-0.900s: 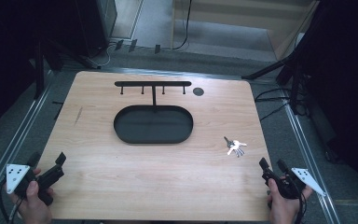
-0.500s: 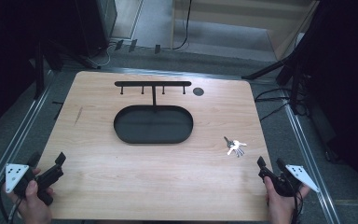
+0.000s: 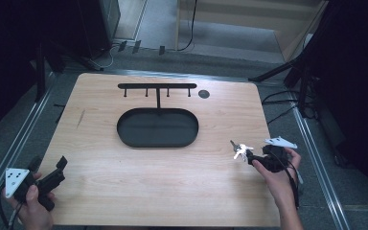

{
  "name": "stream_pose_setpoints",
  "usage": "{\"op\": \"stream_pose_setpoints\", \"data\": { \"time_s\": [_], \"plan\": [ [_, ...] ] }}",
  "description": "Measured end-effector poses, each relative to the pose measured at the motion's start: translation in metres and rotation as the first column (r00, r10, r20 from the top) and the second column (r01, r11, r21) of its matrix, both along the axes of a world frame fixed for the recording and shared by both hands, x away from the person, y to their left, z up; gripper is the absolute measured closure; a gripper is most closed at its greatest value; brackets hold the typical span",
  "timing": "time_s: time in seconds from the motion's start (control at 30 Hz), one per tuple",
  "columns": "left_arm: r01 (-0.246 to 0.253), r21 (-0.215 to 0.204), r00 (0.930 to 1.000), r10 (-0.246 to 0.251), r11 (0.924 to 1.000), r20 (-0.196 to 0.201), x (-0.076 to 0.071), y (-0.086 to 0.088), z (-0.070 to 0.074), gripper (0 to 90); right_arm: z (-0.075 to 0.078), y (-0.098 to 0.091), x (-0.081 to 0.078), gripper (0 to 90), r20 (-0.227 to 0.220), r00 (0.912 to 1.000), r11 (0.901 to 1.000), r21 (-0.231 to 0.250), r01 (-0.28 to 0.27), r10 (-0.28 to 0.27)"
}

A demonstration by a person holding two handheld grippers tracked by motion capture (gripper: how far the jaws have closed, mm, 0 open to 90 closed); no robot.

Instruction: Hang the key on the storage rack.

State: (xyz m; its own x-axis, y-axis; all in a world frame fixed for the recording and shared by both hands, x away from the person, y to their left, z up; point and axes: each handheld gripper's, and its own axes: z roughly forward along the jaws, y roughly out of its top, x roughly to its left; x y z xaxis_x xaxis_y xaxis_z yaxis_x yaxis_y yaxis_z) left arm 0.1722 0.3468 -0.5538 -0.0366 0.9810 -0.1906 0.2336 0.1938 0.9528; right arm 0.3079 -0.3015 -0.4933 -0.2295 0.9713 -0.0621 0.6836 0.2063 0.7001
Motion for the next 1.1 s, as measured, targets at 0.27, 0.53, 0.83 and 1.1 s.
{"op": "stream_pose_setpoints", "data": {
  "time_s": [0.27,0.53,0.83,1.1],
  "plan": [
    [0.007,0.004,0.9999,-0.007,1.0000,-0.008,0.000,0.000,0.000,13.7,0.010,0.026,0.042,1.3,-0.262,0.9634,0.9891,-0.118,-0.088,0.055],
    [0.010,0.003,0.9999,-0.010,0.9999,-0.013,0.001,0.000,0.000,13.7,0.010,0.035,0.071,0.0,-0.405,0.9144,0.9793,-0.181,-0.090,0.010],
    [0.015,-0.004,0.9998,-0.015,0.9999,-0.013,0.001,0.001,0.000,13.7,-0.002,0.048,0.093,0.0,-0.513,0.8565,0.9735,-0.219,-0.067,-0.057],
    [0.023,-0.012,0.9995,-0.024,0.9997,-0.019,0.002,0.002,0.000,13.7,-0.017,0.056,0.097,0.5,-0.530,0.8482,0.9633,-0.225,-0.145,0.004]
  ]
}}
